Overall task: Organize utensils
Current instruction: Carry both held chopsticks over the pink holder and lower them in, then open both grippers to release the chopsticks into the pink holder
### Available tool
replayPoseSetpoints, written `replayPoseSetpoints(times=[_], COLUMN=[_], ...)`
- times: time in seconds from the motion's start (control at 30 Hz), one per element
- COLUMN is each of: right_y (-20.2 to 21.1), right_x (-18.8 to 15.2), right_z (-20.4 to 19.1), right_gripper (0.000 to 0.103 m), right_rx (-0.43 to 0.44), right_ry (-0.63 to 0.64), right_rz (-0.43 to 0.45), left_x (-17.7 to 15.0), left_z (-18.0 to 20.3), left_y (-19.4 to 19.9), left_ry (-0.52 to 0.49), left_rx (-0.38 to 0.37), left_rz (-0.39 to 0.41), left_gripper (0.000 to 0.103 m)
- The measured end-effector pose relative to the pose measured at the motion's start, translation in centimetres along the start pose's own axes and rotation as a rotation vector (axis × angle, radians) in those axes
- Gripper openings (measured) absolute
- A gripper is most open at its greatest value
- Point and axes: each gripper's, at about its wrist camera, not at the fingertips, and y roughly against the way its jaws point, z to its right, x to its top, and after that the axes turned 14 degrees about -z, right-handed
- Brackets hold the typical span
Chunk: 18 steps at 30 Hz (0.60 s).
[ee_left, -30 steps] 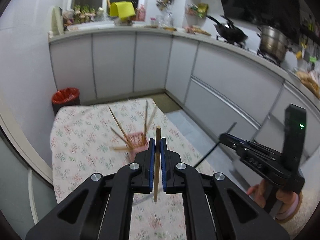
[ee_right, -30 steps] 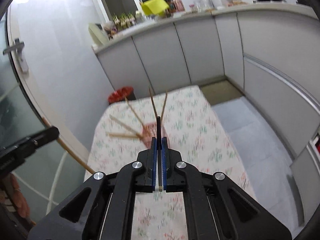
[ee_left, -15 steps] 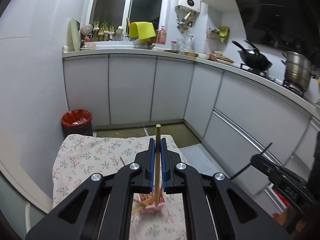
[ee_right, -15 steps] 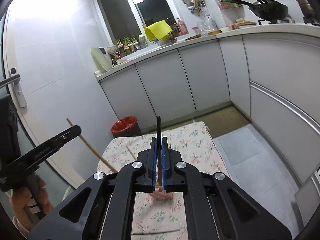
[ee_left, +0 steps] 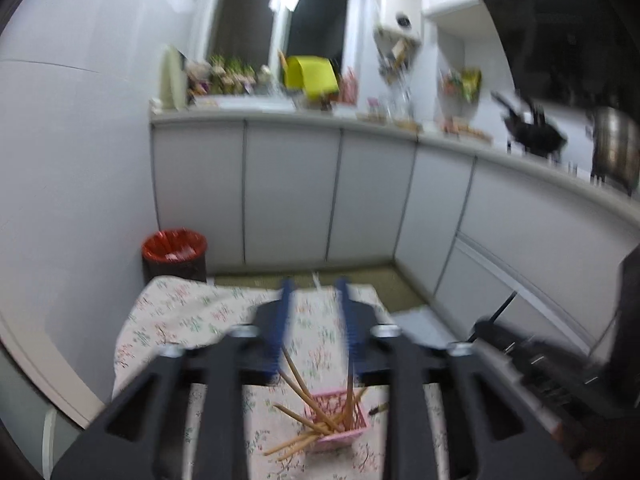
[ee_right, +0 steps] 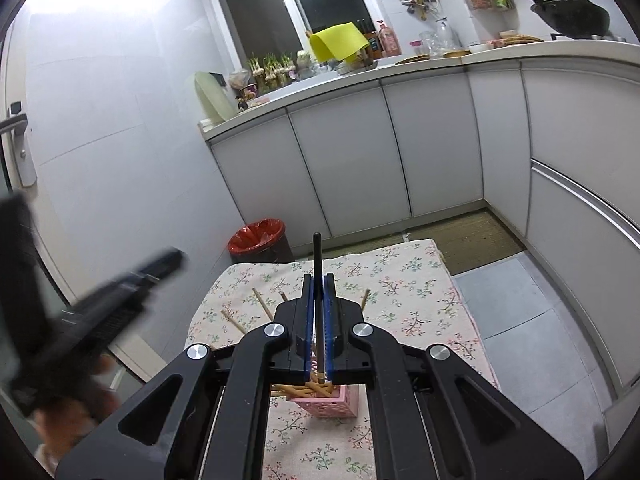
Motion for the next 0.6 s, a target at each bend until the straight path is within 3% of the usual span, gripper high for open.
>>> replayPoseSetpoints(times=[0.17,0.4,0.6], right_y=[-1.0,-2.0,-5.5], right_x=[0.2,1.5,1.8], right_z=[-1.0,-2.2,-2.4], right_gripper=[0.003,0.003,0.004], right_rx=[-0.008,-0.048,-0.103], right_ry=[0.012,0.046,0.088], right_rz=[-0.005,0.021,0.03], left_x=[0.2,-0.7,-2.3], left_z=[-2.3,-3.4,-4.8], left_y=[3.3,3.0,2.7], left_ry=[0.041,0.059,0.088], left_rx=[0.002,-0.006,0.002], left_rz=[0.074,0.051,0.032], left_gripper=[0.048,0.048,0.048])
